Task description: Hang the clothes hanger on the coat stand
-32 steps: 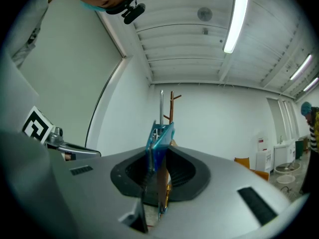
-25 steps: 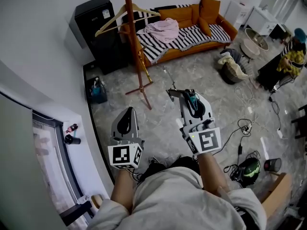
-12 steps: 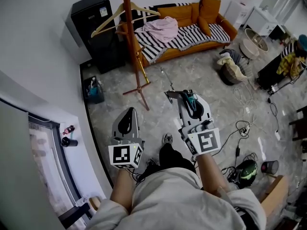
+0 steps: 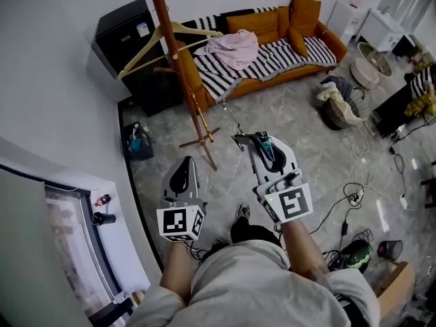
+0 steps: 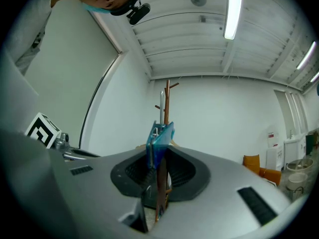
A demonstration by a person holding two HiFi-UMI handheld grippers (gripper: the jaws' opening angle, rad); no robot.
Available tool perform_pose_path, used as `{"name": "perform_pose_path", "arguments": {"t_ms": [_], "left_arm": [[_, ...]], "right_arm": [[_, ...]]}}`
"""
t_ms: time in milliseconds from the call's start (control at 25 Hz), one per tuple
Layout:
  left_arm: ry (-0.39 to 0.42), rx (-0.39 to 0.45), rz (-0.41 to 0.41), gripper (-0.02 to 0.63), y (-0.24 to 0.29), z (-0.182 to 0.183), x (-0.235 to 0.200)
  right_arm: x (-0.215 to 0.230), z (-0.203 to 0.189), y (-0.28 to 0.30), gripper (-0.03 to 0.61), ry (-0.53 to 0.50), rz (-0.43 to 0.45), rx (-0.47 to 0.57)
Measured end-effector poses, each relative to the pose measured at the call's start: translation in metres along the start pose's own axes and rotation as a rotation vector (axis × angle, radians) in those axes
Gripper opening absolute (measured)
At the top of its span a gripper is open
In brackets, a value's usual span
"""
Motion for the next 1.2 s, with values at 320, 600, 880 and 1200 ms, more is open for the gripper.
{"name": "perform_pose_path", "arguments": {"t_ms": [320, 600, 880, 1200], "left_arm": [[0.028, -0.042, 0.050, 0.011, 0.068, 0.004, 0.007], [0.037, -0.089, 0.108, 0.011, 0.100, 0.002, 0.005], [0.095, -0.162, 0.089, 0.011, 0.130, -0.006, -0.012], [0.174, -0.232, 0.050, 0.011, 0.173, -0.006, -0.037]], "right_arm": [[0.059, -0.014, 0.047, 0.052, 0.054, 0.099, -0.021], [0.084, -0.025, 0.077, 0.052, 0.092, 0.179, -0.035], [0.082, -0.031, 0.120, 0.052, 0.120, 0.256, -0.049], [0.076, -0.032, 0.162, 0.052, 0.141, 0.310, -0.063]]}}
Point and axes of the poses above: the fingertips, and each gripper's own axes: y forward along the fingers, x to its right, z out of its top, the point moved 10 cm from there along -y, backward along the fingers, and after that the axes turned 8 degrees about -x, right-handed, at the moved point
